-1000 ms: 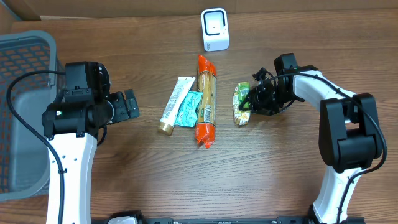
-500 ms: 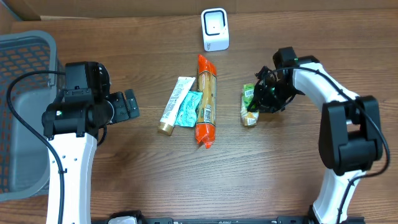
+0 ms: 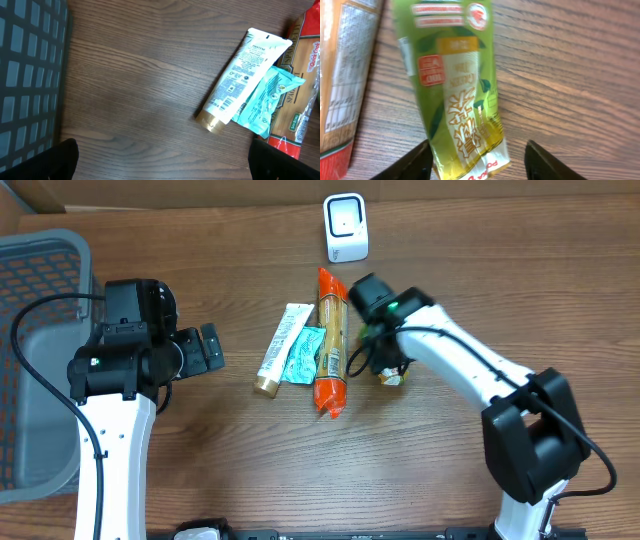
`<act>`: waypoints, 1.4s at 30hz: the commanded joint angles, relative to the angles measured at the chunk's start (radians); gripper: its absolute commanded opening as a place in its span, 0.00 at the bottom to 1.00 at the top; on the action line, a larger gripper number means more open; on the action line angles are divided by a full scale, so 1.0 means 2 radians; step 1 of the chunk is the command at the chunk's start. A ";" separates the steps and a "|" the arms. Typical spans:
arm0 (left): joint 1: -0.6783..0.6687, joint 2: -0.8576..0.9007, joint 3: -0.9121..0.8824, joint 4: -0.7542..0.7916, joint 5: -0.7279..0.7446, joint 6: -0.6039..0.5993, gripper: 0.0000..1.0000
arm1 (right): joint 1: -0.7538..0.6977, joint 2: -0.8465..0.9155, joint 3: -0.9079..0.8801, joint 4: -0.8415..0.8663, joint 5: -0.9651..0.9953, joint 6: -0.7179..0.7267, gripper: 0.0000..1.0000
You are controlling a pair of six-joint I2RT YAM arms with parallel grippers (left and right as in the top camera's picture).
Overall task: Scan the item barcode
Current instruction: 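Carry the tea bag with the right gripper up to the scanner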
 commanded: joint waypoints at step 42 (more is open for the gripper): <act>0.001 -0.003 -0.002 0.000 0.002 0.010 1.00 | -0.144 0.064 -0.050 0.044 -0.351 -0.246 0.64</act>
